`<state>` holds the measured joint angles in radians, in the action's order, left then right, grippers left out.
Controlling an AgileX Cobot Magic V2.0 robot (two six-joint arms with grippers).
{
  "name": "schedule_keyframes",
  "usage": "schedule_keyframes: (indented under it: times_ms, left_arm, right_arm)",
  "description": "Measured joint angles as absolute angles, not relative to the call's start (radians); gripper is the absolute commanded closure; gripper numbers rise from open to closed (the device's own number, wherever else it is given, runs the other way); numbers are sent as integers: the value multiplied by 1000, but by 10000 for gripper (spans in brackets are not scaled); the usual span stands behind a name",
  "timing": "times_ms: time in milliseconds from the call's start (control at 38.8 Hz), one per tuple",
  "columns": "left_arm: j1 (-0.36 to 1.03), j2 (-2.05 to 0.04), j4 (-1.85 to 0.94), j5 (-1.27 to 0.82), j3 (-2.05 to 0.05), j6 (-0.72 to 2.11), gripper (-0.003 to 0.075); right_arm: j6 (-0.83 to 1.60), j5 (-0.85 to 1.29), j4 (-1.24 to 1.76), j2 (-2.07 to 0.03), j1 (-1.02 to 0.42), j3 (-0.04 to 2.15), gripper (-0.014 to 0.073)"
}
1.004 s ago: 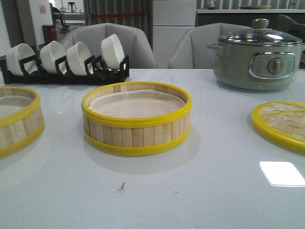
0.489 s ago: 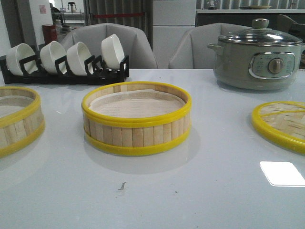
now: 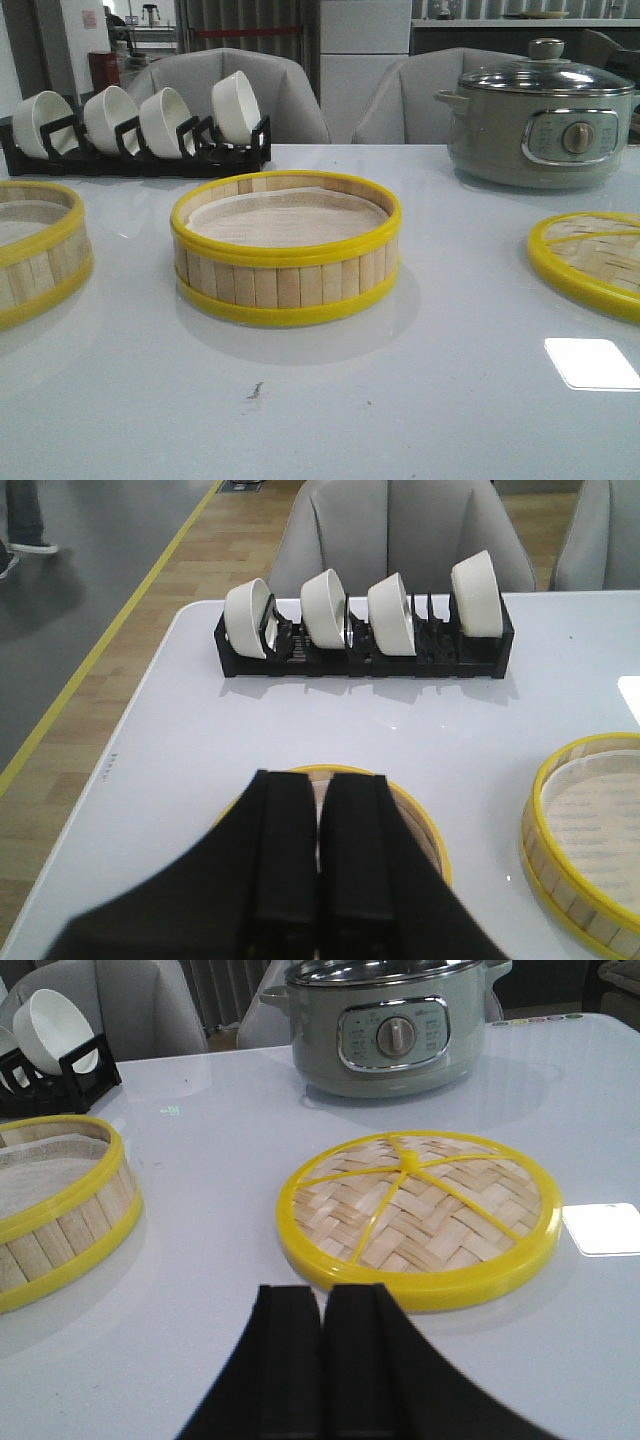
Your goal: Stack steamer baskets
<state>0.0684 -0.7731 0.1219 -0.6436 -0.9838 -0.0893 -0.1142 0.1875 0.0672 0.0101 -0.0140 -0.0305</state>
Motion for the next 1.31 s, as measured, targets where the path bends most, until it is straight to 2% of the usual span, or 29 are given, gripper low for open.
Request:
schedule_keyframes:
  times_ms: [746, 1313]
  left_arm:
    - [68, -771, 126, -724, -997, -86, 635]
    - [68, -771, 130, -626, -997, -86, 636]
  right_arm:
    - [-114, 190, 67, 10, -14, -31, 540]
    - [-114, 190, 67, 10, -14, -31, 540]
